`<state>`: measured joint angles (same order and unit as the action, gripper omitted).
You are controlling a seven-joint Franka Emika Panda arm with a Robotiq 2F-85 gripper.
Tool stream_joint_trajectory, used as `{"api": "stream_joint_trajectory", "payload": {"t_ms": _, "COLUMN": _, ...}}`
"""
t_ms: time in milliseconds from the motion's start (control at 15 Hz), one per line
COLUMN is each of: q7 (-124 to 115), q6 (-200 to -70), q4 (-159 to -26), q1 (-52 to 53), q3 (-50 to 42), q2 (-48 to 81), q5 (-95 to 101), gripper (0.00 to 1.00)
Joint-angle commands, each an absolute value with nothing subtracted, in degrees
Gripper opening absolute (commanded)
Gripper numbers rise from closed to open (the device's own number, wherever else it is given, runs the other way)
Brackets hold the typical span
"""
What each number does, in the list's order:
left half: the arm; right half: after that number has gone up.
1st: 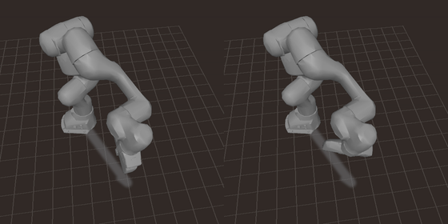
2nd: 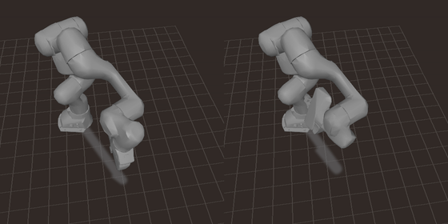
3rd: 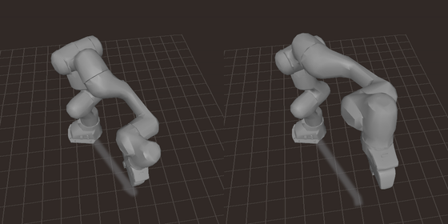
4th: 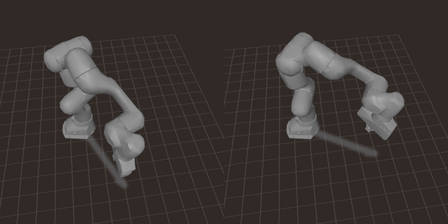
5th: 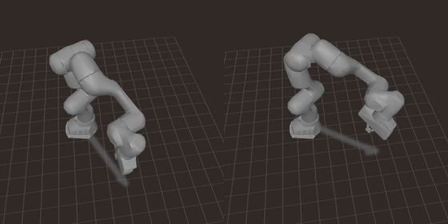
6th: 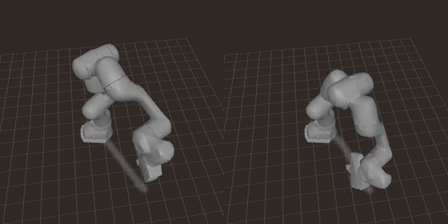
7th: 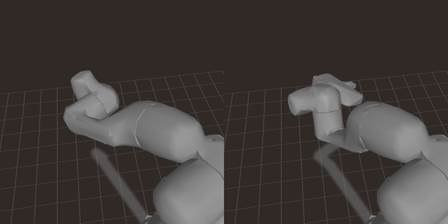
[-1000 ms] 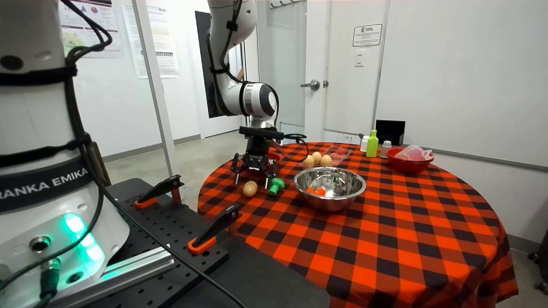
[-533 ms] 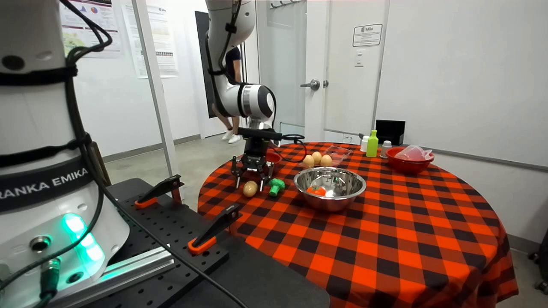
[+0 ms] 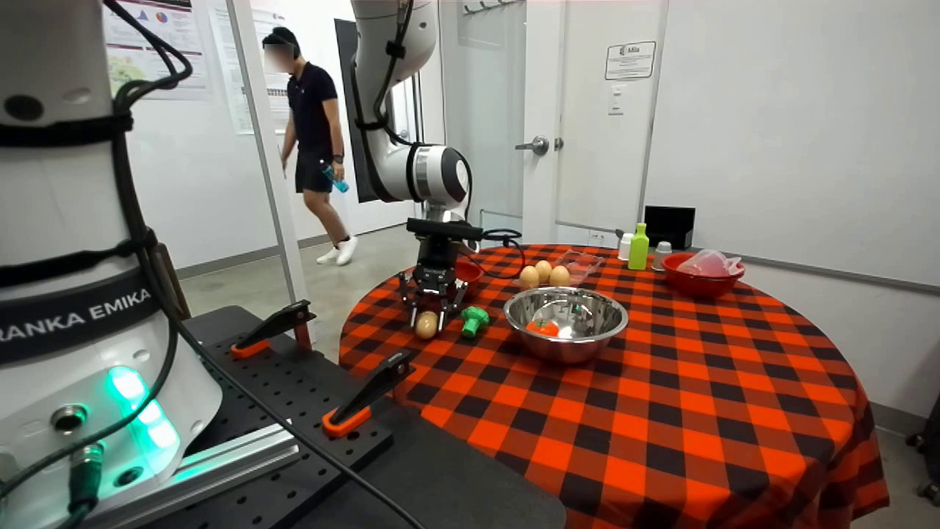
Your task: Put the egg in the silver bowl
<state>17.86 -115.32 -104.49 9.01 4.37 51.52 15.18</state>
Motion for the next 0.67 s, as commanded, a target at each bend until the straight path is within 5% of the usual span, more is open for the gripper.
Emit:
{"api": "stream_joint_trajectory", "payload": {"t_ms": 0, "q7": 16.95, "q6": -113.20, "q4": -102.74, "q1": 9.06, "q3": 4.49, "q2": 52.26, "q5": 16.52, "gripper": 0.23}}
{"api": "stream_joint_trajectory", "payload": {"t_ms": 600, "q7": 19.30, "q6": -112.69, "q4": -107.66, "q1": 3.65, "q3": 5.10, "q2": 42.64, "q5": 14.20, "gripper": 0.23}}
